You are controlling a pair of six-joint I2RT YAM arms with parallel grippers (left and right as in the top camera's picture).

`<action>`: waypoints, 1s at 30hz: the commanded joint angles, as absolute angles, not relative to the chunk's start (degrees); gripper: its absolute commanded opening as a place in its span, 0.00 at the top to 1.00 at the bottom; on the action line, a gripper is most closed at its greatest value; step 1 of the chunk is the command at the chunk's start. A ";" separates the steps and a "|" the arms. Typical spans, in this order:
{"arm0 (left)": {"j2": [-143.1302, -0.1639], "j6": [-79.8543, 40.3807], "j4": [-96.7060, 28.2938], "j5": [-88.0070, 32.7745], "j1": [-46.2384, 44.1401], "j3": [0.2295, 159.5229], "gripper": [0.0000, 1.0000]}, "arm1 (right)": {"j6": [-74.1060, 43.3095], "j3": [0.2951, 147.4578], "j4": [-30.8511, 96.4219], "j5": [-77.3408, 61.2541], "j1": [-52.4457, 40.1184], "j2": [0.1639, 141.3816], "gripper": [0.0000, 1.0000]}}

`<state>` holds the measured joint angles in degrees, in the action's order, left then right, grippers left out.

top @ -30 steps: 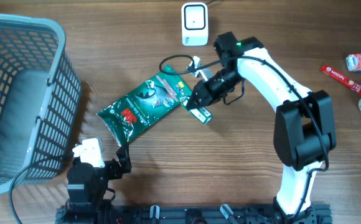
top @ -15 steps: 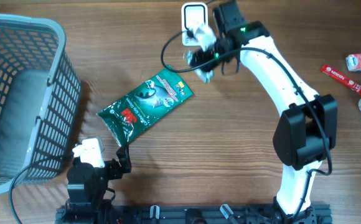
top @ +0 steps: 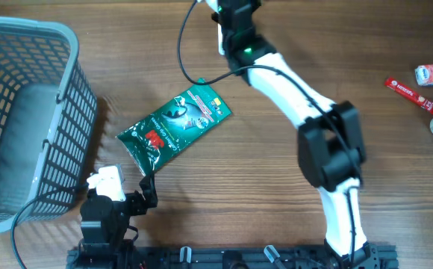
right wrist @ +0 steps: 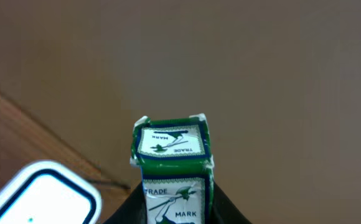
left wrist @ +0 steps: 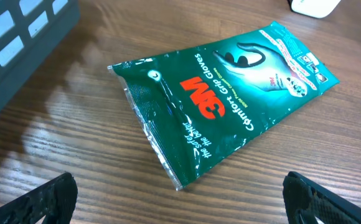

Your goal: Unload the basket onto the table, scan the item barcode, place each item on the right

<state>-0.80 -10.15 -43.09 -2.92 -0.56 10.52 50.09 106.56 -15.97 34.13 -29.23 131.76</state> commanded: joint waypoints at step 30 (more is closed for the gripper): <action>-0.38 -9.43 -42.92 -3.18 -0.25 10.39 0.00 | 64.51 107.15 -39.35 54.96 -30.35 138.08 0.80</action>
<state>-0.80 -10.15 -43.07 -2.92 -0.56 10.52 67.88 106.54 -38.74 44.69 -32.47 147.00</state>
